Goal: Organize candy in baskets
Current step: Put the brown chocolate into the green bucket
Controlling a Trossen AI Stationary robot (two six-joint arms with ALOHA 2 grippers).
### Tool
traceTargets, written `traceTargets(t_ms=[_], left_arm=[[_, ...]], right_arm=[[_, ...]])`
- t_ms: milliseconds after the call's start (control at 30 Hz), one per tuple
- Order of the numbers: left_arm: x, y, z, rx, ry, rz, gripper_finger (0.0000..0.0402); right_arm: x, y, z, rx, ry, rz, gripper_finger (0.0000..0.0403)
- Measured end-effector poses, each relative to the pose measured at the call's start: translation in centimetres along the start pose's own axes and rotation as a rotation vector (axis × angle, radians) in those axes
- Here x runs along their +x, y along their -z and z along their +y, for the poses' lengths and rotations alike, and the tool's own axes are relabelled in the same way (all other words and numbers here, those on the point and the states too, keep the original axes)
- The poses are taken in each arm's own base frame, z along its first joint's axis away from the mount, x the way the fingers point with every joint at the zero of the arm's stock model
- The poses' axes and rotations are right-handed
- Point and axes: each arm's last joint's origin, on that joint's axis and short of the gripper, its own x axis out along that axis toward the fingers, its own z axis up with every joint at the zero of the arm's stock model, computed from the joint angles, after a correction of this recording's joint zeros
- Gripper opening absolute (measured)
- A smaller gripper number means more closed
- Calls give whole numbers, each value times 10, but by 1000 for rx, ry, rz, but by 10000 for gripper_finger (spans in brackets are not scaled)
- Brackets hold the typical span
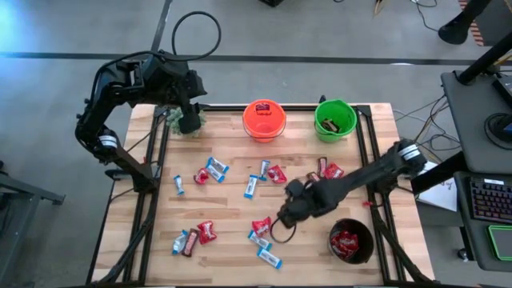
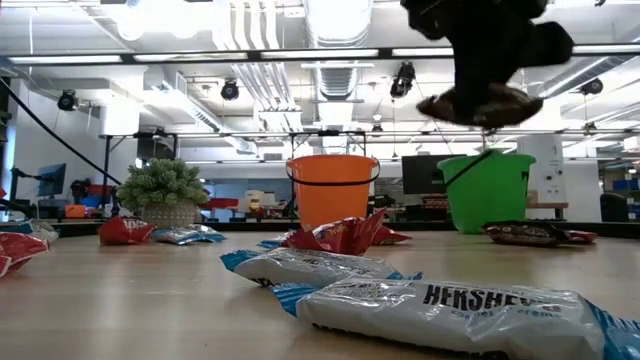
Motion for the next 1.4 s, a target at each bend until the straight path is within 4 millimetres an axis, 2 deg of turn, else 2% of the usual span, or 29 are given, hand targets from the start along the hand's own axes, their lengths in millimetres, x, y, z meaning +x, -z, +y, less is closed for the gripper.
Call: traceTargets(t_ms=[133,500,700,833,933,1233,1400], left_arm=[[3,0,0,3,-14,17,162],[25,4,2,41,-224,154,162],[48,-2,6,57,-480,265,162],[64,-3,14,117,-659,365,162],[76,-1,25,94,-733,421,162],[103,12,67,-84,-718,503,162],[120,17,83,-131,-690,530,162]], right_arm=[[-24,-20,-27,1,60,-62,17],[-89,-76,-108,21,139,-328,17],[-114,-99,-154,57,211,-436,17],[-121,-107,-174,80,244,-453,17],[-123,-114,-187,91,280,-451,17],[-124,-135,-229,143,387,-419,17],[-125,-147,-256,208,349,-384,17]])
